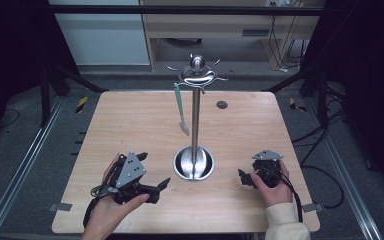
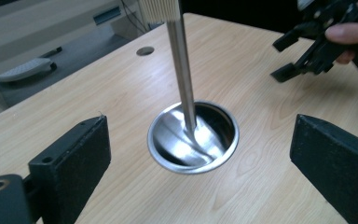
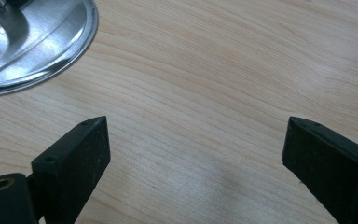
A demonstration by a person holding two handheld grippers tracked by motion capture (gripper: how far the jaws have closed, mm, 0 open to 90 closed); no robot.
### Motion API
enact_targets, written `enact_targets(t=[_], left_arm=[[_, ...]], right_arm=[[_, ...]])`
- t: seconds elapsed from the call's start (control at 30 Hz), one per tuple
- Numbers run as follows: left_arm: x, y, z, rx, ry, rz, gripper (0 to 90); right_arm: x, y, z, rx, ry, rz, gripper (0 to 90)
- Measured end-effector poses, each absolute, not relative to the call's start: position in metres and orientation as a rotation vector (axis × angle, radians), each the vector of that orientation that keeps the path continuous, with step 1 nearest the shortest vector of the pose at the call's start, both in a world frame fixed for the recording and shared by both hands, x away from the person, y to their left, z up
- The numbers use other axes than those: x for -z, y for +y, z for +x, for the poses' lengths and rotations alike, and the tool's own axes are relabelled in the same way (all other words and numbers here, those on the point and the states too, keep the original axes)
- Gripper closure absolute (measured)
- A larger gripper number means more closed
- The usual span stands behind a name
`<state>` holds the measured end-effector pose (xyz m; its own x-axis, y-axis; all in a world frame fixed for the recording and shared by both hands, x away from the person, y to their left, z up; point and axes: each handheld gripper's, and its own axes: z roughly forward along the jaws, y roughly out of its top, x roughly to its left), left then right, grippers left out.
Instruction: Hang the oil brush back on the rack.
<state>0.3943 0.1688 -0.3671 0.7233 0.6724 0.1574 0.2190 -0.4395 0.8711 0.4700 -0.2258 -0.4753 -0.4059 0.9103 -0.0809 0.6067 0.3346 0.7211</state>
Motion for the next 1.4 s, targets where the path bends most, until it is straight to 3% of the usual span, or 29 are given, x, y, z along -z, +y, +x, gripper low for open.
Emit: enact_targets(t=[1.4], left_arm=[[0.435, 0.228, 0.432, -0.633, 0.895, 2.073, 3.4]], right_arm=[[0.476, -0.225, 0.47, -0.835, 2.136, 1.332, 8.3]])
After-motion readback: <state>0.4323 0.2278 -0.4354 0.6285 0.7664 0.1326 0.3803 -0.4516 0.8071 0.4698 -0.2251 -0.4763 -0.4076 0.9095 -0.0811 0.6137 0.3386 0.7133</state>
